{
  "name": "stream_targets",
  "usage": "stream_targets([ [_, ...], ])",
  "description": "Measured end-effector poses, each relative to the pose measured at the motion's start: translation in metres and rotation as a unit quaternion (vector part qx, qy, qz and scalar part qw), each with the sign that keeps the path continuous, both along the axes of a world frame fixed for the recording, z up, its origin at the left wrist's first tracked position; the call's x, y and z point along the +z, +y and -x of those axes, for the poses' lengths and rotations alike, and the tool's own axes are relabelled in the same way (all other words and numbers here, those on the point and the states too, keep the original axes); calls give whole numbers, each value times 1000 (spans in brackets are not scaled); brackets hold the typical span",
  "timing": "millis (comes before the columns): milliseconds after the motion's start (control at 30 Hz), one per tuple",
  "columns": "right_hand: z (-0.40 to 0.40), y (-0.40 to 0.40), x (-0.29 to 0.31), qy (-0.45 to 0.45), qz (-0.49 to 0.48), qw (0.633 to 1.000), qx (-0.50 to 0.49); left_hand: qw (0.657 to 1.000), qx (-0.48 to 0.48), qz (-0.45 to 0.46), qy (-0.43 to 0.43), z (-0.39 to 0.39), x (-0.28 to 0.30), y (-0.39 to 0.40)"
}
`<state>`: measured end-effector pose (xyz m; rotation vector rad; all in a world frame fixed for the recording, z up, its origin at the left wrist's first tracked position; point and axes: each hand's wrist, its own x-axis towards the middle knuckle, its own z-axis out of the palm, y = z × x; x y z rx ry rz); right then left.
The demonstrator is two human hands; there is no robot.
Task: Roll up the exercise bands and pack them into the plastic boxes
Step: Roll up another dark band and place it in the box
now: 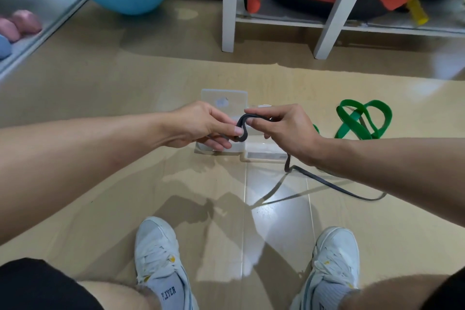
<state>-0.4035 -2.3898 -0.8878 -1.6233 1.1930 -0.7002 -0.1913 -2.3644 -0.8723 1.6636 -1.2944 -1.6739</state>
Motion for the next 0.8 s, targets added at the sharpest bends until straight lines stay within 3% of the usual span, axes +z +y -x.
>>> stream_targets([
  [233,-2,4,-1,10,33,999,24,997,0,-61,51,8,1,4],
  [500,-2,1,0,-3,14,998,61,979,111,-55,161,9,-1,4],
  [800,4,-1,0,24,56,996,69,969,163,-49,179,11,2,3],
])
